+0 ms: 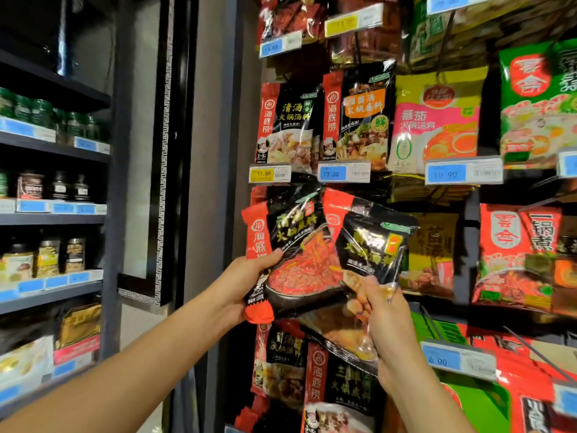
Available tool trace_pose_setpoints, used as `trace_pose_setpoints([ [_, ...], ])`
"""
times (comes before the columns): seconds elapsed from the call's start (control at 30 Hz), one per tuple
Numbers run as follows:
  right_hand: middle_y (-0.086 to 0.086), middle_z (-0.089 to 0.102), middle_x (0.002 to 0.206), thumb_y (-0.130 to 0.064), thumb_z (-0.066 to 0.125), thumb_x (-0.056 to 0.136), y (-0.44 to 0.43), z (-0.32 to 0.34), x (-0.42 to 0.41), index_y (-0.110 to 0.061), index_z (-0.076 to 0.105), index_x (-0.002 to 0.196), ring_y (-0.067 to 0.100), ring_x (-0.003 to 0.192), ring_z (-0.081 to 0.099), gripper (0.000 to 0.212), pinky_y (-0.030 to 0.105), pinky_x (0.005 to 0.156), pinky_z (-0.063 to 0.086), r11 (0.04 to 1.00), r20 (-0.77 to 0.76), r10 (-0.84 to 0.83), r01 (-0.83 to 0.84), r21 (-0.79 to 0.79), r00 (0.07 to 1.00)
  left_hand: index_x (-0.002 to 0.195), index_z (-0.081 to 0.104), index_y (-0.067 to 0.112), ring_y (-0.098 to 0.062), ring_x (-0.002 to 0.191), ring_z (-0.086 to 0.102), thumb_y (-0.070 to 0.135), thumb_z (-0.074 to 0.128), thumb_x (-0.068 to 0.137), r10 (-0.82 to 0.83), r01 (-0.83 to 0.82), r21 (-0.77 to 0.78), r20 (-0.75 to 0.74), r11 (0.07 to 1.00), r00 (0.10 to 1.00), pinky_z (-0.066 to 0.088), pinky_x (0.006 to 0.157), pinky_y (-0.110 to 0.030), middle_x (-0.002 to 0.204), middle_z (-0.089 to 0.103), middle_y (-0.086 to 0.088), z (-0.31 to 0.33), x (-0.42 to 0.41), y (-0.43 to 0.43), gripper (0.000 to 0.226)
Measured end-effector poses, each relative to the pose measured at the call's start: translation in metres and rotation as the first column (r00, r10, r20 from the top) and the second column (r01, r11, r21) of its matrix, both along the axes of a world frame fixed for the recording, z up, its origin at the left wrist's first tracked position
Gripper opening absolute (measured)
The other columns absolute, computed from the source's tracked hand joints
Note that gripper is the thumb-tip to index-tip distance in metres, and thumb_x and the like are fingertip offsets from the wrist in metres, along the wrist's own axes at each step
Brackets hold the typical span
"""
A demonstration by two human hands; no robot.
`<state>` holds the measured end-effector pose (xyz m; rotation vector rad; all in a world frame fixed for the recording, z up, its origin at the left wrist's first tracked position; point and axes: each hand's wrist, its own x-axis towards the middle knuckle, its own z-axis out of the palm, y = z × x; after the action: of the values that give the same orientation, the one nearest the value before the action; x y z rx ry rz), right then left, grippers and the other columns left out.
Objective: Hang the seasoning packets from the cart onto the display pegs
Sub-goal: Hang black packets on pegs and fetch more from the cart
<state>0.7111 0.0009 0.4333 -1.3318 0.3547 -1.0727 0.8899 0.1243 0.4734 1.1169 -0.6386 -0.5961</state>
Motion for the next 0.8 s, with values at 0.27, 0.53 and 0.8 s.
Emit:
trace_pose_setpoints([
  [0.27,0.009,0.057,0.146,-0.063,0.054,0.097,-0.014,0.015,-0.025,-0.029,0.032,0.155,0.033,0.125,0.062,0.071,0.060,0.097,0.055,0.958,0.029,-0.283,0.283,-0.034,0.959,0.117,0.068,0.001,-0.031,0.080,0.075,0.019,0.075,0.090,0.174,-0.174,-0.014,-0.013,0.985,0.985,0.060,0.081,-0.045,0.097,0.077,-0.018,-0.005,0.058,-0.005,0.033],
  [0.53,0.005,0.044,0.158,-0.104,0.054,0.048,-0.026,0.019,-0.025,-0.035,0.022,0.158,0.031,0.138,0.052,0.133,0.066,0.106,0.046,0.936,0.037,-0.334,0.336,-0.102,0.942,0.114,0.069,0.004,-0.026,0.070,0.075,0.017,0.077,0.088,0.200,-0.205,0.016,0.151,0.979,0.968,0.058,0.069,-0.036,0.087,0.078,-0.012,0.031,0.073,-0.022,0.030],
  [0.8,0.007,0.042,0.159,-0.072,0.056,0.090,-0.021,0.025,-0.028,-0.035,0.016,0.161,0.032,0.138,0.051,0.090,0.063,0.107,0.047,0.951,0.065,-0.299,0.302,-0.059,0.952,0.107,0.067,0.007,-0.026,0.062,0.072,0.025,0.073,0.093,0.168,-0.175,0.063,0.101,0.983,0.981,0.060,0.057,-0.036,0.084,0.075,-0.013,0.045,0.075,-0.031,0.023],
])
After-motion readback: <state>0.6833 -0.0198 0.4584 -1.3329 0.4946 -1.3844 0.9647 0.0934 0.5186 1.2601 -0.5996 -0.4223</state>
